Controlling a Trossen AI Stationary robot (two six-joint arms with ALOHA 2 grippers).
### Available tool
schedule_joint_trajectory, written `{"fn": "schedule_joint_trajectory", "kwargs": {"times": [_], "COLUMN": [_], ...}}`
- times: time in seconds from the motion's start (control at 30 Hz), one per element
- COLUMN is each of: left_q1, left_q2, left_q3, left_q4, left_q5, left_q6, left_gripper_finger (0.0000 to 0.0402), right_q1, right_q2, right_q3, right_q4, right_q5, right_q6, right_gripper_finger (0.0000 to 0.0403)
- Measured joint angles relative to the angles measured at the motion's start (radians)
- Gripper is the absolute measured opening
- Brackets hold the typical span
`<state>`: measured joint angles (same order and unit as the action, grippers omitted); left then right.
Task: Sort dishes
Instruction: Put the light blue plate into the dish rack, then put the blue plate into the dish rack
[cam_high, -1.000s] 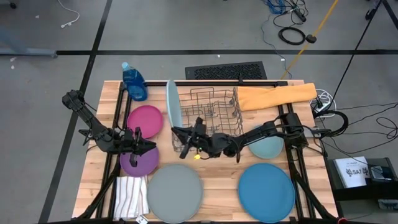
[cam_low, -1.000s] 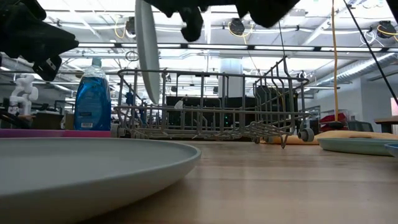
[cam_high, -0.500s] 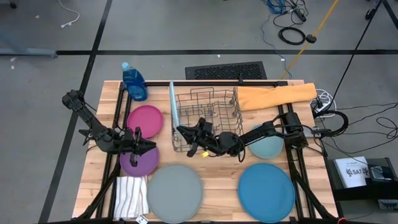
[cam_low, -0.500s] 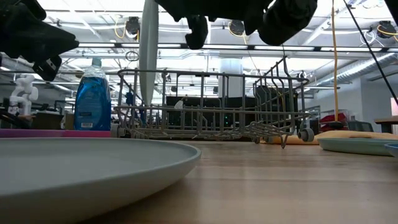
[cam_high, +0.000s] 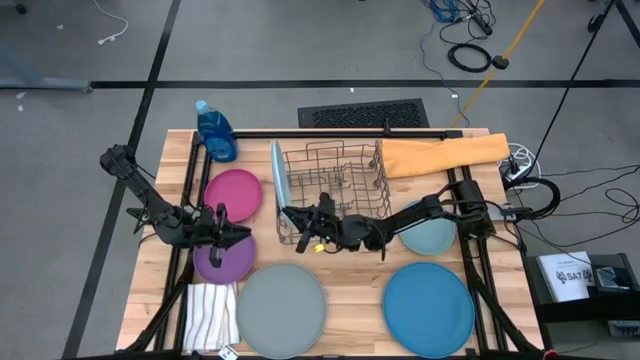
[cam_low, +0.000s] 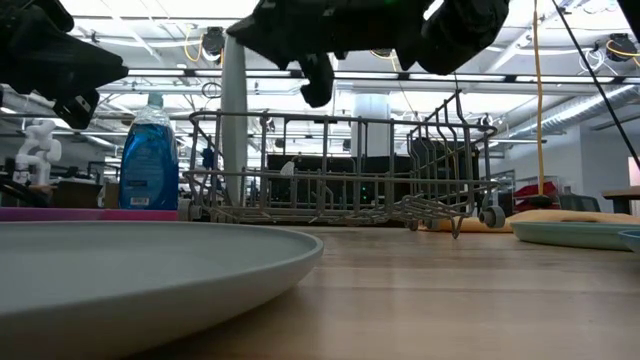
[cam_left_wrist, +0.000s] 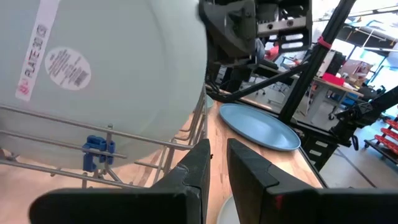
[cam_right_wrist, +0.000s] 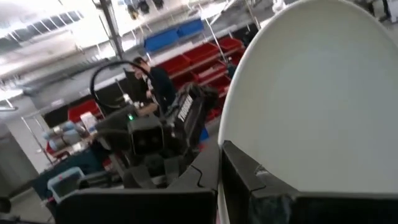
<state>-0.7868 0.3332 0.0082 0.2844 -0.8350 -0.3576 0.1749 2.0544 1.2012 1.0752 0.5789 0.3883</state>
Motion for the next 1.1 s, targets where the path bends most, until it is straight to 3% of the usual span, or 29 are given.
{"fn": "schedule_joint_trajectory", "kwargs": {"times": [0.27,0.43,0.9,1.1], "left_q1": [0.0,0.0,0.0,0.0], "left_q2": [0.0,0.0,0.0,0.0], "left_q3": [0.0,0.0,0.0,0.0], "left_q4": [0.0,0.0,0.002,0.002], "left_q5": [-0.003,-0.003,-0.003,-0.003], "left_q6": [0.0,0.0,0.002,0.005], "left_gripper_finger": [0.0055,0.0055,0.0055,0.0055], "right_q1": [-0.004,-0.005,-0.006,-0.003], "right_q2": [-0.001,-0.002,0.0,0.0], "right_q3": [0.0,0.001,0.0,0.0], "right_q4": [-0.039,-0.075,-0.209,-0.191], "right_q5": [0.042,-0.01,-0.05,-0.062], "right_q6": [0.011,-0.005,0.092,0.062], "right_gripper_finger": [0.0,0.001,0.0162,0.0195]}}
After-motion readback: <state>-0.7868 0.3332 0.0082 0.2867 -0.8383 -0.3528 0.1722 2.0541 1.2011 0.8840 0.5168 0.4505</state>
